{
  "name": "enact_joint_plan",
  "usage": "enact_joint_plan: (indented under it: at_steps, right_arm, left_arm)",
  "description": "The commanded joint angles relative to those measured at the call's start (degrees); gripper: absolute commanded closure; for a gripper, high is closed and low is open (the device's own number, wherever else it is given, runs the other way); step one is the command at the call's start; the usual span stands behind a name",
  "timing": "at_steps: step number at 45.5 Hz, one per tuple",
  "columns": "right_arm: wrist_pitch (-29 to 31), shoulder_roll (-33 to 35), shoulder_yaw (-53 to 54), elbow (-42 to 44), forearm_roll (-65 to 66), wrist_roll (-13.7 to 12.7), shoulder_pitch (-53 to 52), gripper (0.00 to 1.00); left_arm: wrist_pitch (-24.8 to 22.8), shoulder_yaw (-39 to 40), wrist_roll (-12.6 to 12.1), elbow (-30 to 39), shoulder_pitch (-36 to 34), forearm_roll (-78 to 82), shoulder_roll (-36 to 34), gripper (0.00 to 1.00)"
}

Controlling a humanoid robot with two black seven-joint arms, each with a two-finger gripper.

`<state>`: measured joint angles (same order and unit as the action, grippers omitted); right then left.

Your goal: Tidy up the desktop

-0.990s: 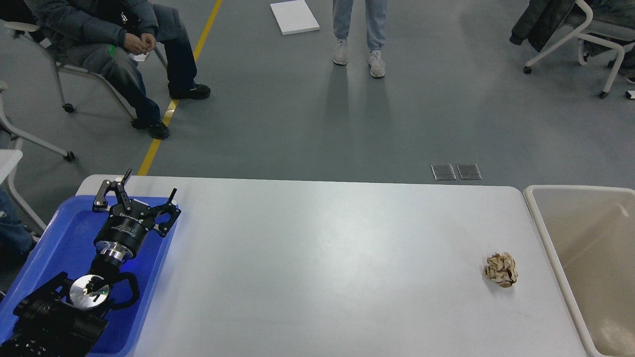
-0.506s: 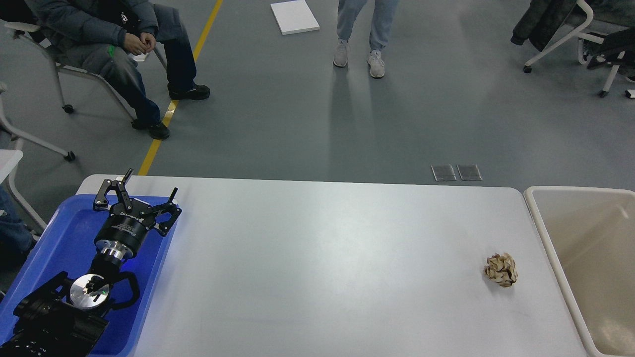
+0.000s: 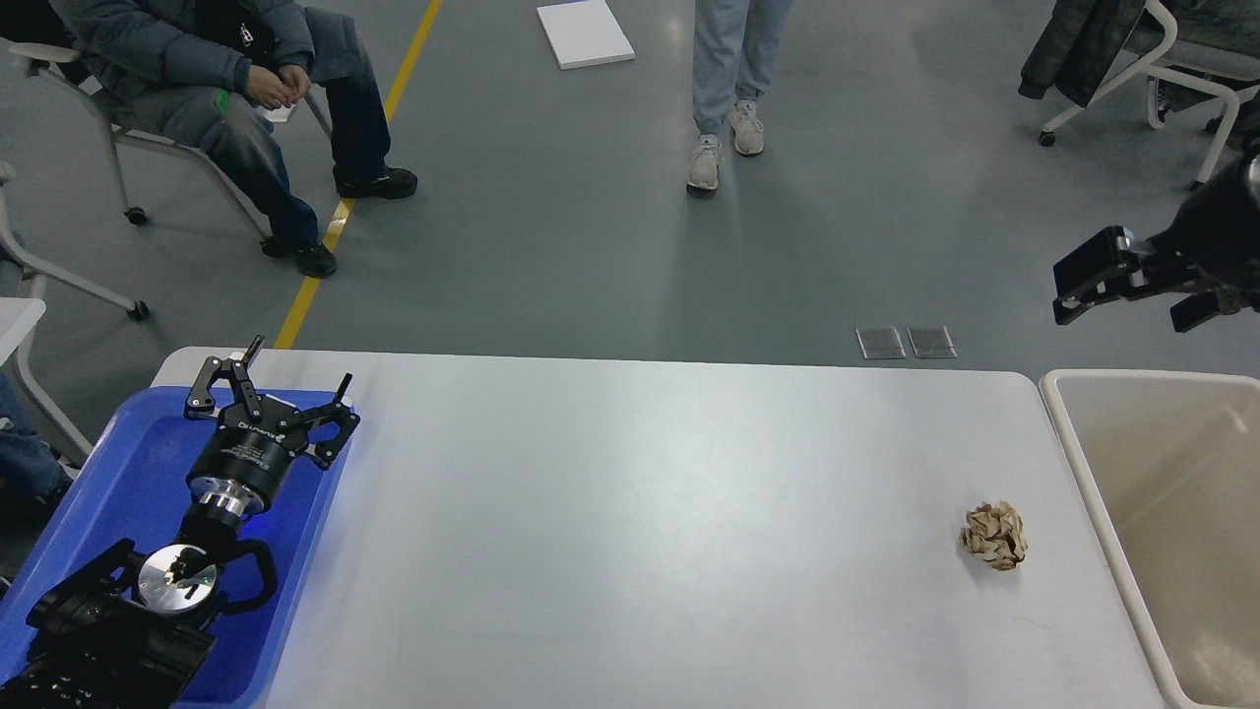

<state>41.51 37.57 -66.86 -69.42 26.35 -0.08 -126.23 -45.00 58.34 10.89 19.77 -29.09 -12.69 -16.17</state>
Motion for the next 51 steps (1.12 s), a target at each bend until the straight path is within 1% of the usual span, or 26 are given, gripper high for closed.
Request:
enact_joint_plan:
  at_steps: [1,6,16,27,51]
  right_arm:
    - [3.0,-2.1,-2.2,-5.8,1.0,0.0,-0.9,0.0]
    - [2.9,-3.6,-4.2,-6.4,0.8,-0.1,-0.9,0.01]
    - [3.0,-3.7,-3.9,-7.1,-0.5,-0.4,0.6,0.0]
    - [3.5,-3.6,-3.6,-7.3,-10.1,-0.4,3.3,0.0]
    - [3.5,-2.3,-1.1,-7.2,-10.0,-0.4,5.1,0.0]
  left_arm:
    - [0.0,-0.1,0.0,0.0,0.0,0.0,0.0,0.0]
    - [0.0,-0.1,0.0,0.0,0.0,0.0,0.0,0.0]
    - [0.0,0.0,0.0,0.0,0.0,0.0,0.0,0.0]
    - [0.0,0.0,0.0,0.0,0.0,0.0,0.0,0.0]
    - [0.0,0.0,0.0,0.0,0.0,0.0,0.0,0.0]
